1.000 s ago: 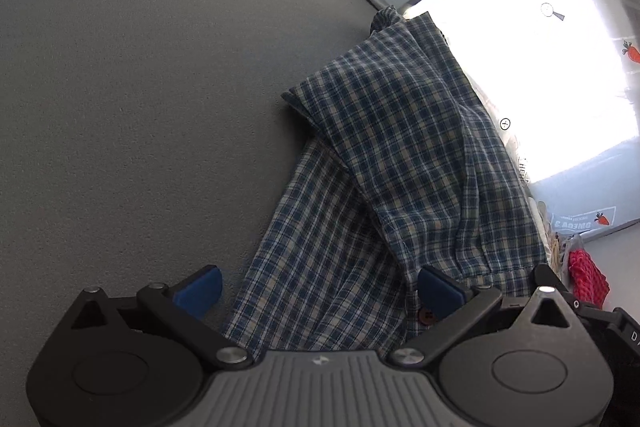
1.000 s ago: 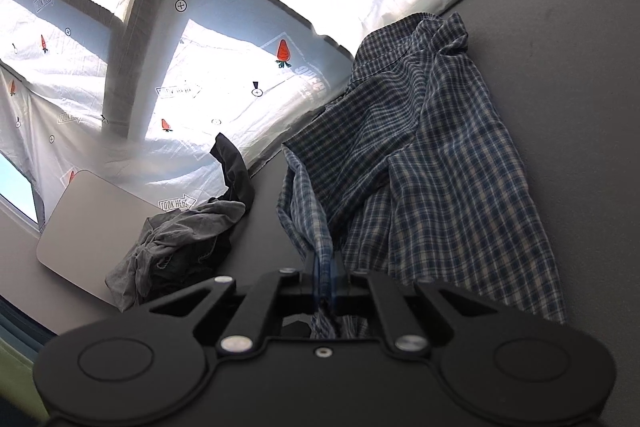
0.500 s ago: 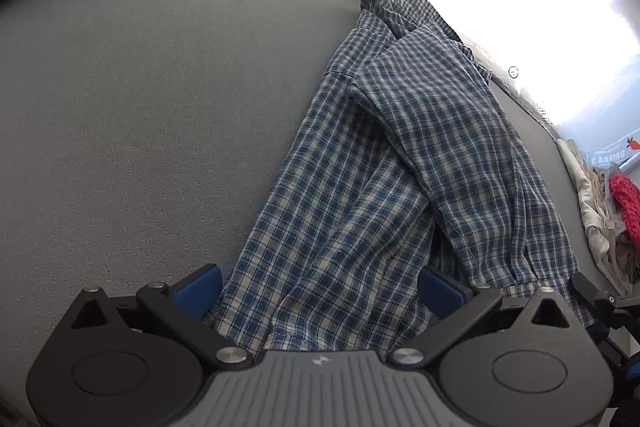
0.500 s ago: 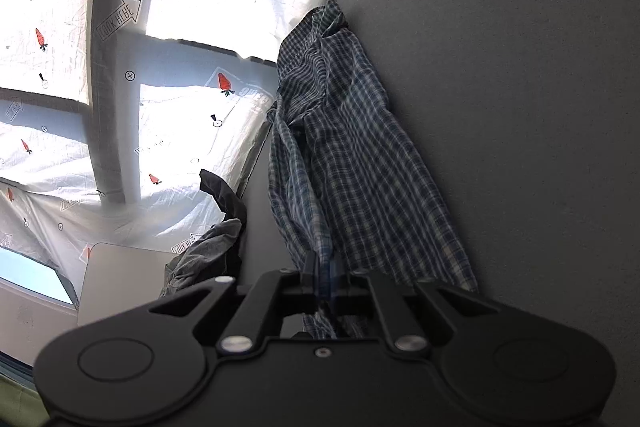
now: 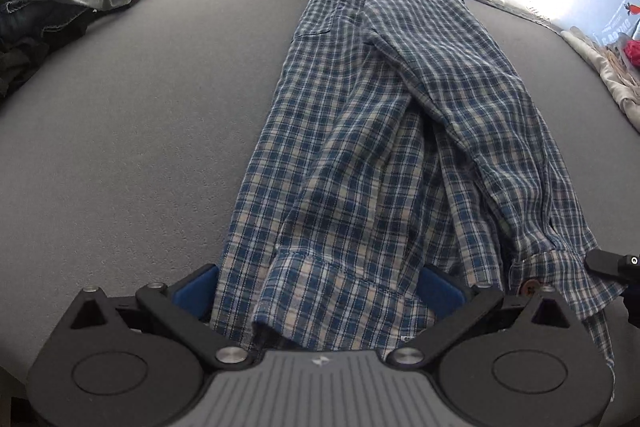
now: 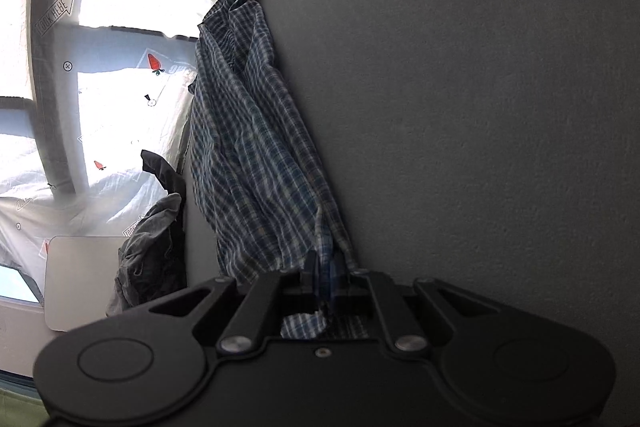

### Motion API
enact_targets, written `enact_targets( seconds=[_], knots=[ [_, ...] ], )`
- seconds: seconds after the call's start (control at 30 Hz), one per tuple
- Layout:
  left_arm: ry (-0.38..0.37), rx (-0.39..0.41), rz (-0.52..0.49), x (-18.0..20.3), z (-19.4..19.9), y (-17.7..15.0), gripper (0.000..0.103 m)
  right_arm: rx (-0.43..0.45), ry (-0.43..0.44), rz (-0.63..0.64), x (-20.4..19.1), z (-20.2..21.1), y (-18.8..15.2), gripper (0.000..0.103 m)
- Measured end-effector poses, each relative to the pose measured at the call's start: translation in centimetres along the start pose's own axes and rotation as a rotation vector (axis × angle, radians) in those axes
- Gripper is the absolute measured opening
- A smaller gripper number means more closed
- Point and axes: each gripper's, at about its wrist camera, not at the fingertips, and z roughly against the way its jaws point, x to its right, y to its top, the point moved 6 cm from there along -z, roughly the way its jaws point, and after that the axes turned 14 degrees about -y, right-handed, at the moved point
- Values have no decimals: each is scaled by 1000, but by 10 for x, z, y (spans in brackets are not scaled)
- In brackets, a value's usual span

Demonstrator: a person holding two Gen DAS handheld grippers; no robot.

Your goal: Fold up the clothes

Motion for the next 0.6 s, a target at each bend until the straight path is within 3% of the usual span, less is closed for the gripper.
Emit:
enact_targets(
  seconds=[0.37, 0.6],
  knots=[
    [6, -22, 16, 3, -12, 17, 103, -43, -78, 172, -17, -4, -13, 5],
    [-32, -38, 29, -6, -2, 13, 103, -58, -60, 175, -16, -1, -9, 21]
  ],
)
